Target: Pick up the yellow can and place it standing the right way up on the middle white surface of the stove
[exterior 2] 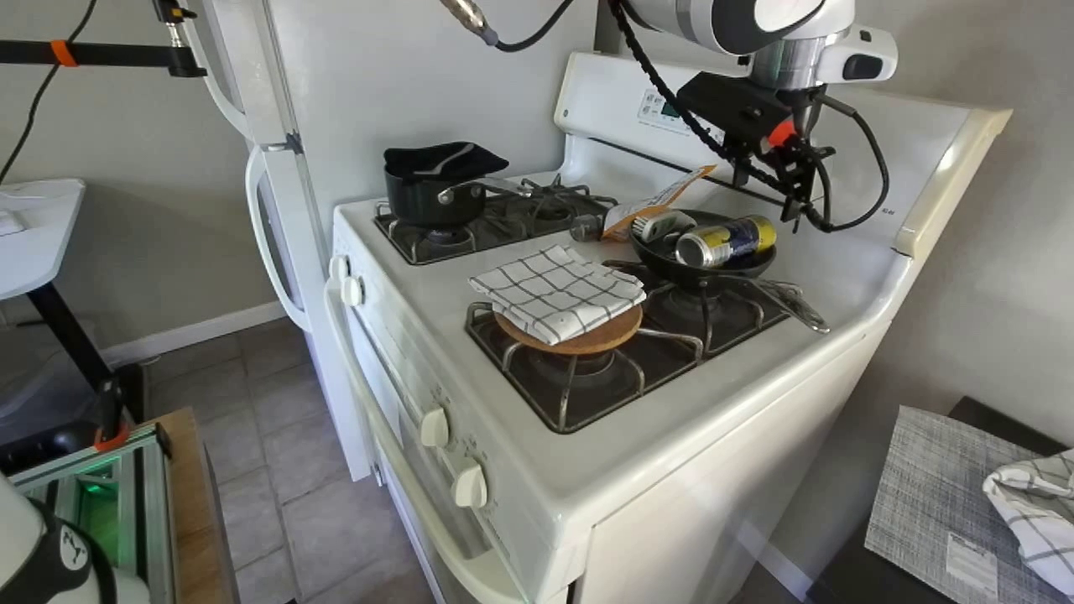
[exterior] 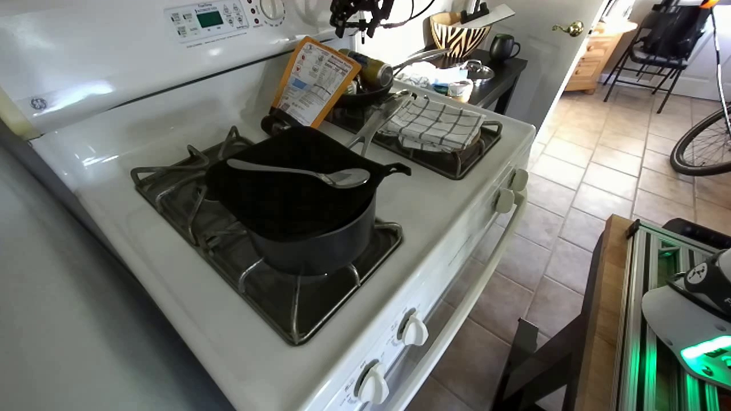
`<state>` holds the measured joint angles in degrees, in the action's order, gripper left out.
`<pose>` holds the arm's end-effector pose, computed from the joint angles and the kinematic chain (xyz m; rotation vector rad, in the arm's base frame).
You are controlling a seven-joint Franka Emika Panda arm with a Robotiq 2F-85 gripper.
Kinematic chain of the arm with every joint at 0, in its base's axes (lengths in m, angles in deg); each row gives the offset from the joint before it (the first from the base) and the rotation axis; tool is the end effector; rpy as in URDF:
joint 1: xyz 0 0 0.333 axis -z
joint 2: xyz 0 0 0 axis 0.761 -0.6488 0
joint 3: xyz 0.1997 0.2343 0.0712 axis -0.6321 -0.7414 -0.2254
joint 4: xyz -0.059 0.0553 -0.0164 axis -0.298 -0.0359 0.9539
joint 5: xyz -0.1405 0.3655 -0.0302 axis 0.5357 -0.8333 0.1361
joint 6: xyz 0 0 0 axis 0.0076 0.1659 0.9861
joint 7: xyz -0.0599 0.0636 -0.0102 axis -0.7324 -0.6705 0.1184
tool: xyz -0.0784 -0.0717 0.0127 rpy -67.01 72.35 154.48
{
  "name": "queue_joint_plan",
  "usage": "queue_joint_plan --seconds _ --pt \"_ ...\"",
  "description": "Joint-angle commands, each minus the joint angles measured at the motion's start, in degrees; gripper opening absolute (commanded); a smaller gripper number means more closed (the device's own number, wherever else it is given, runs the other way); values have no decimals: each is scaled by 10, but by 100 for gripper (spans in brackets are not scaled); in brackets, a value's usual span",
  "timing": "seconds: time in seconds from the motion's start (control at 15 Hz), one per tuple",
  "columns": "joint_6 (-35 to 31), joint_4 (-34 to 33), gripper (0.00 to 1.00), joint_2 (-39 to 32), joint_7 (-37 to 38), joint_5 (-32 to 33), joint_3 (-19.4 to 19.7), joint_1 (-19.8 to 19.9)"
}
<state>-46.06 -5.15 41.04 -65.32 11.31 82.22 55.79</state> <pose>0.7535 -0.1147 0.4400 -2.9789 0.3939 -0.5207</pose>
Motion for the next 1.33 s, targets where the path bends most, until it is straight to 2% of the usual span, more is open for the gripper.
queue_joint_plan --seconds 0.0,0.4,0.87,1.27 --pt "-6 -64 100 -55 6 5 -12 5" --pt "2 -118 99 -102 6 24 -14 -6" --pt "21 -143 96 -124 4 54 -12 -8" --pt "42 -147 87 -127 3 61 -14 -6"
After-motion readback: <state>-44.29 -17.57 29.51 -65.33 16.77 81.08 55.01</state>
